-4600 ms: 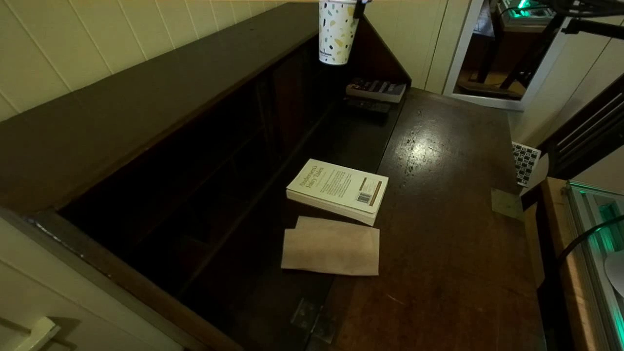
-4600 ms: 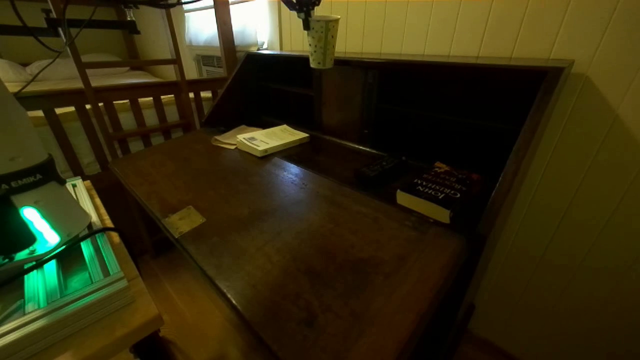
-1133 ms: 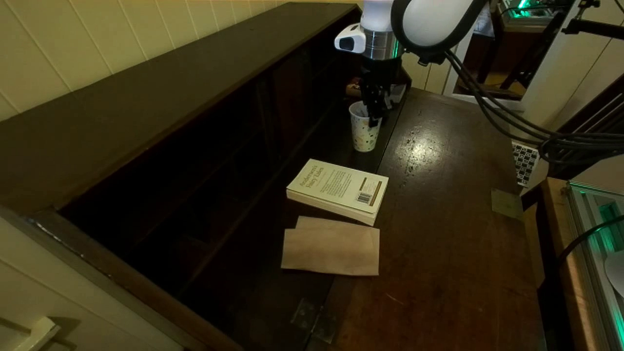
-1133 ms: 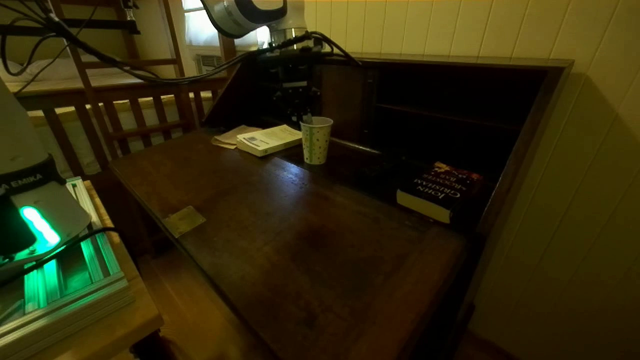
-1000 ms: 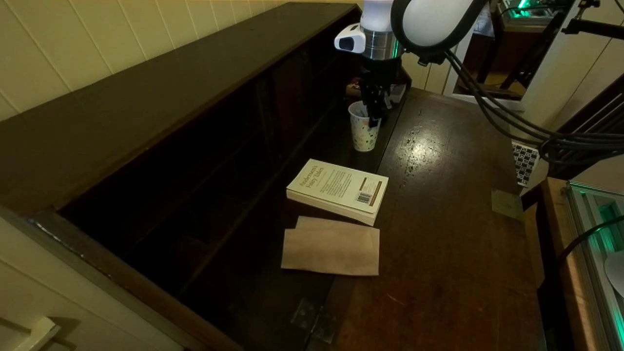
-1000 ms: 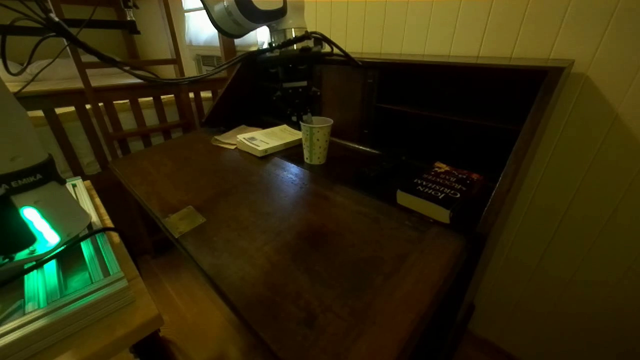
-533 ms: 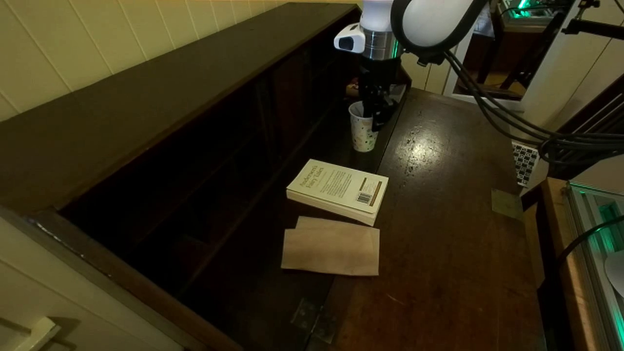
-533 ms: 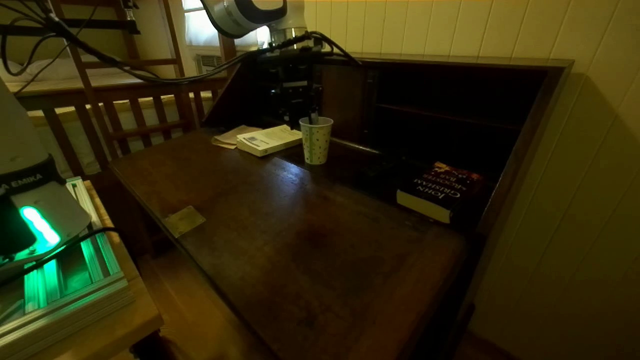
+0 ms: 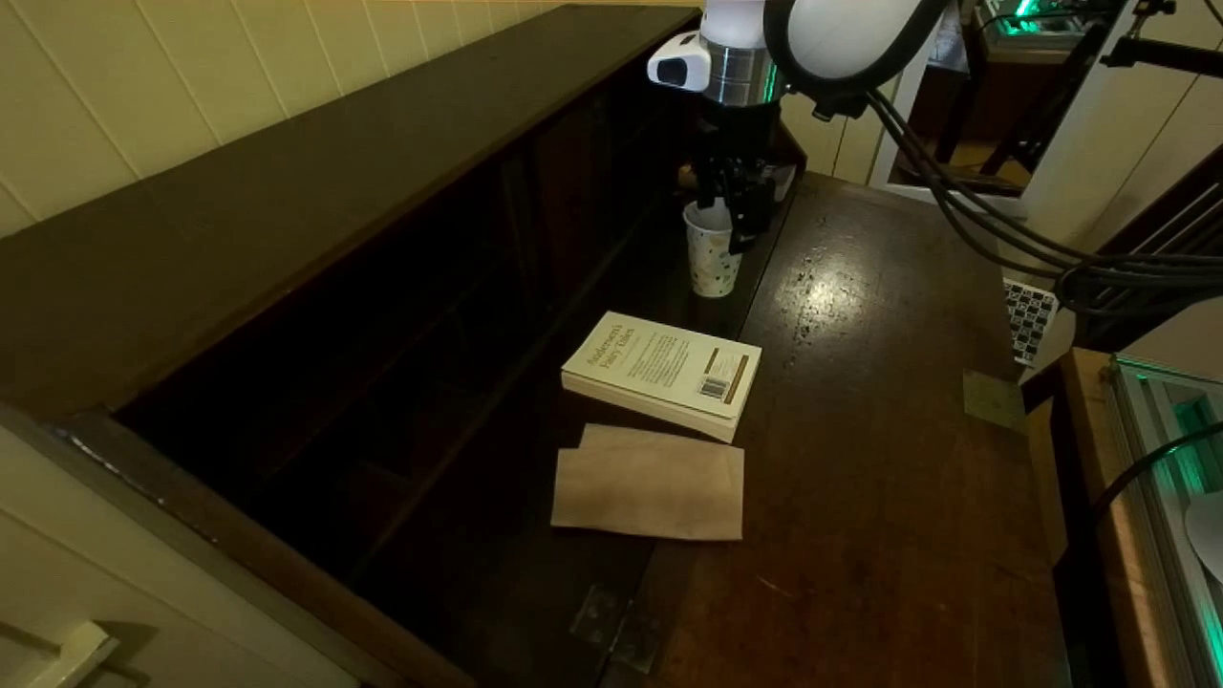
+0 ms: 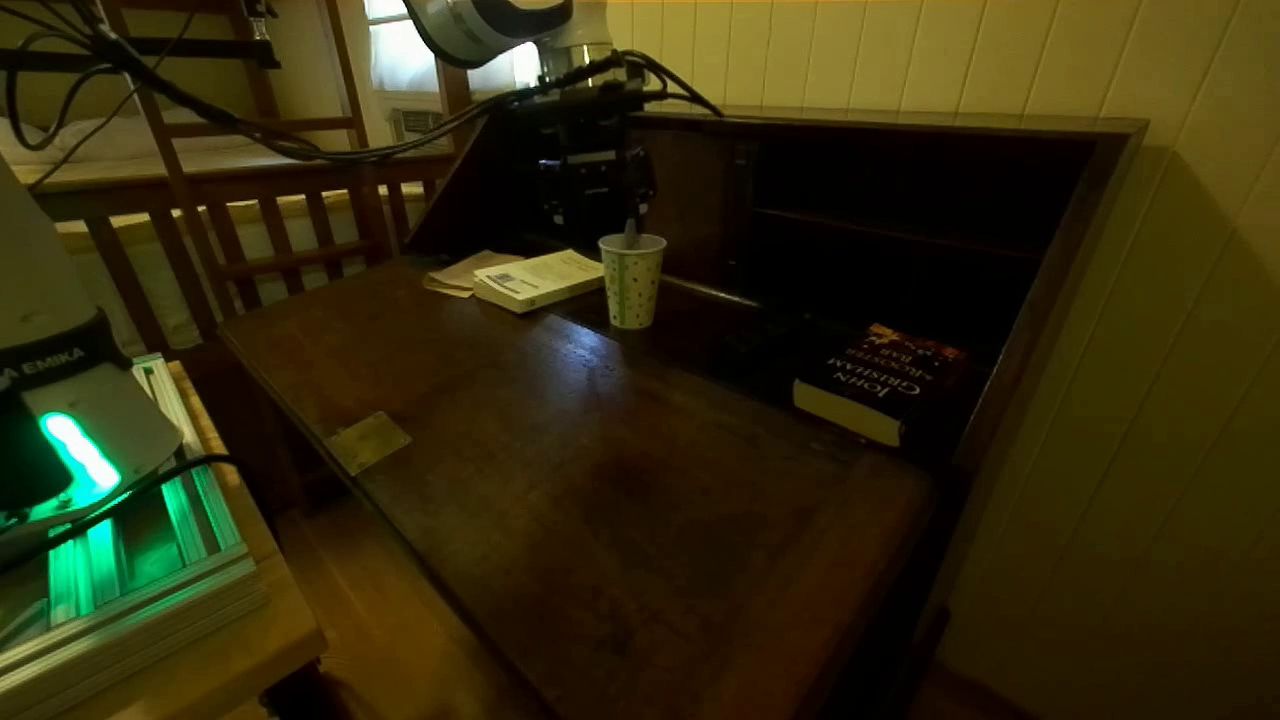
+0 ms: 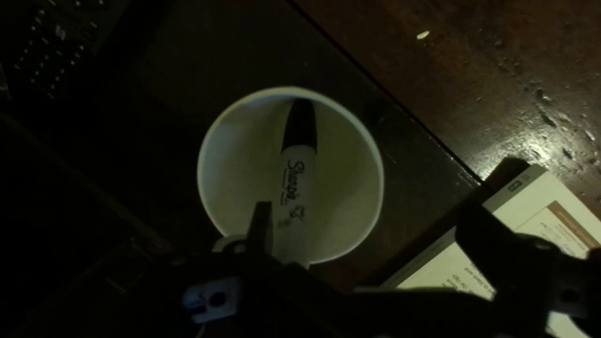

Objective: Put the marker inside the coffee cup then place the cup on the countertop.

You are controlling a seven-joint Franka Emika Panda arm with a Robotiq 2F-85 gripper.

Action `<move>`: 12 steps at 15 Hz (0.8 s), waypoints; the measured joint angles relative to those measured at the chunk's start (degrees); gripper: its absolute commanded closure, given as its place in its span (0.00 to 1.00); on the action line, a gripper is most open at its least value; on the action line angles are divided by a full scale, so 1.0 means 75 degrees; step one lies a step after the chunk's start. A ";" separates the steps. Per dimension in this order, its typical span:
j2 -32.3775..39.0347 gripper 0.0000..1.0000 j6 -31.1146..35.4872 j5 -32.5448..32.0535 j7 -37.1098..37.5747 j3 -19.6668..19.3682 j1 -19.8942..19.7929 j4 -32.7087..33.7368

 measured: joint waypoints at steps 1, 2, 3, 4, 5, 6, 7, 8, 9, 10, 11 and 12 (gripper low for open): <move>-0.0055 0.00 -0.0005 0.0000 0.0004 0.0016 0.0001 0.0004; -0.0123 0.00 -0.0015 0.0000 0.0011 0.0024 0.0003 0.0007; -0.0197 0.00 -0.0032 0.0000 0.0043 0.0024 0.0003 0.0008; -0.0280 0.00 -0.0068 0.0011 0.0103 0.0021 0.0002 0.0009; -0.0370 0.00 -0.0122 0.0046 0.0168 0.0018 0.0001 0.0010; -0.0468 0.00 -0.0228 0.0130 0.0223 0.0013 -0.0002 0.0010; -0.0575 0.00 -0.0381 0.0234 0.0292 0.0005 -0.0006 0.0011; -0.0687 0.00 -0.0536 0.0332 0.0376 -0.0009 -0.0009 0.0010; -0.0798 0.00 -0.0671 0.0427 0.0467 -0.0024 -0.0012 0.0010; -0.0916 0.00 -0.0789 0.0517 0.0576 -0.0043 -0.0013 0.0010; -0.1024 0.00 -0.0884 0.0591 0.0683 -0.0062 -0.0013 0.0009; -0.1133 0.00 -0.0954 0.0650 0.0801 -0.0083 -0.0013 0.0008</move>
